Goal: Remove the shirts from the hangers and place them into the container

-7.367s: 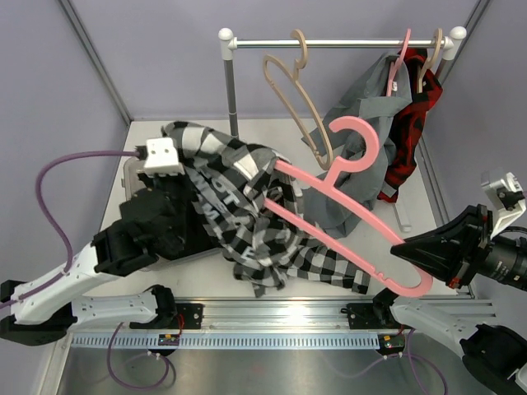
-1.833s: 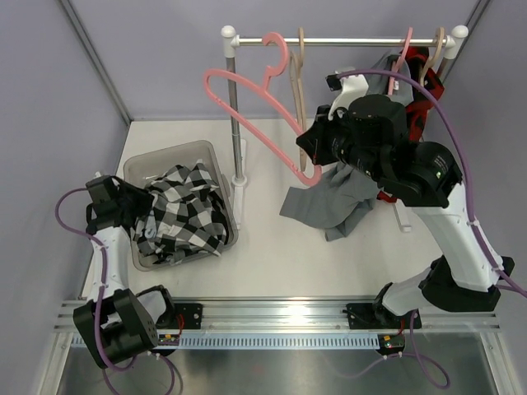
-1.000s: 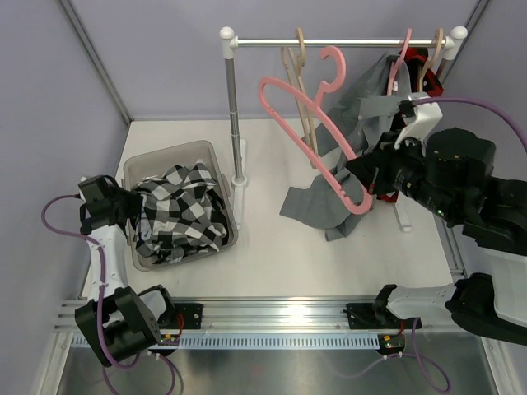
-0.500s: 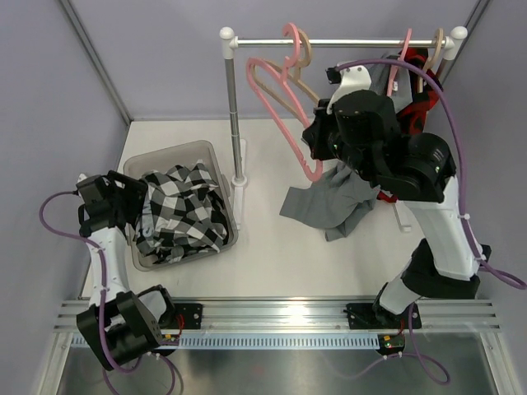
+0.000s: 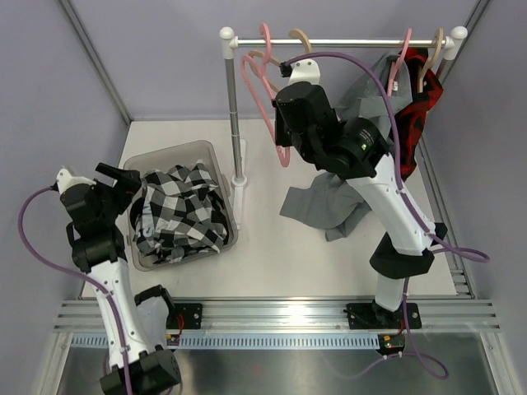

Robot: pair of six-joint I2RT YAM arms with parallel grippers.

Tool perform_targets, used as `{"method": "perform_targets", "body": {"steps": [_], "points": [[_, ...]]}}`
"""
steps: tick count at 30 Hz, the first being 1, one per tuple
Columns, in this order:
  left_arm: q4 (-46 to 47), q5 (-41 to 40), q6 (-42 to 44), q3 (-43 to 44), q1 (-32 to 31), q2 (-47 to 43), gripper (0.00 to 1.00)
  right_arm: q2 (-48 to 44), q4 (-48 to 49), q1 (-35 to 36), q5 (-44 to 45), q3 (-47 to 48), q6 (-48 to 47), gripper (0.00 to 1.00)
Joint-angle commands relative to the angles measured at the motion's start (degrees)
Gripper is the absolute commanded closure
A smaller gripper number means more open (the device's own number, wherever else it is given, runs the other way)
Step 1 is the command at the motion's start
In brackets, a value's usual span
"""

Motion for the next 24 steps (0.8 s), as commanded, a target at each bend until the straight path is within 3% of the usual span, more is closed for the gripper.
{"method": "perform_targets", "body": {"steps": [1,3,7,9,10,12,13,17,20,21,22,24], "points": [[0.43,5.38,4.87,3.89,-0.07,-5.38,0.01,-0.22,4.85,-1.48,1.06,0.69,0.72,1.0],[-0.35,7.59,6.63,5.03,-0.16,-7.14,0.01,-0.22,5.47,-1.92,1.32,-0.18,0.73,1.0],[1.48,19.95,7.86,7.5,-0.86,-8.46,0.01,-1.09,5.03,-2.27,0.45,-1.5,1.08,0.98],[4.81,23.5,6.2,7.94,-2.17,-9.16,0.01,-2.76,6.25,-2.27,-0.61,-3.95,1.34,0.84],[6.4,26.12,5.67,8.11,-4.7,-9.6,0.01,-4.77,6.78,-2.18,-0.96,-6.67,1.43,0.7],[7.81,25.28,4.79,9.95,-8.23,-9.52,0.01,-6.45,7.67,-2.18,-1.67,-8.97,1.34,0.57],[8.34,24.05,4.79,10.48,-12.16,-9.52,0.01,-7.77,7.67,-2.18,-1.49,-10.2,1.43,0.44],[7.03,18.35,6.89,15.66,-24.39,-4.79,0.01,-10.15,5.39,-0.7,0.34,-10.82,1.52,0.18],[5.71,7.9,10.74,20.32,-39.84,-0.92,0.02,-14.45,6.0,2.55,4.82,-12.58,-0.06,0.09],[4.67,4.48,11.9,21.73,-44.5,2.4,0.02,-15.42,5.3,2.74,5.1,-12.41,0.02,0.08],[4.22,-3.04,14.17,25.13,-53.51,4.35,0.02,-17.08,4.42,2.74,5.36,-11.28,0.11,0.08],[2.11,-10.29,16.55,29.54,-62.69,11.09,0.02,-18.76,1.7,2.74,7.29,-10.48,-0.5,0.1]]}}
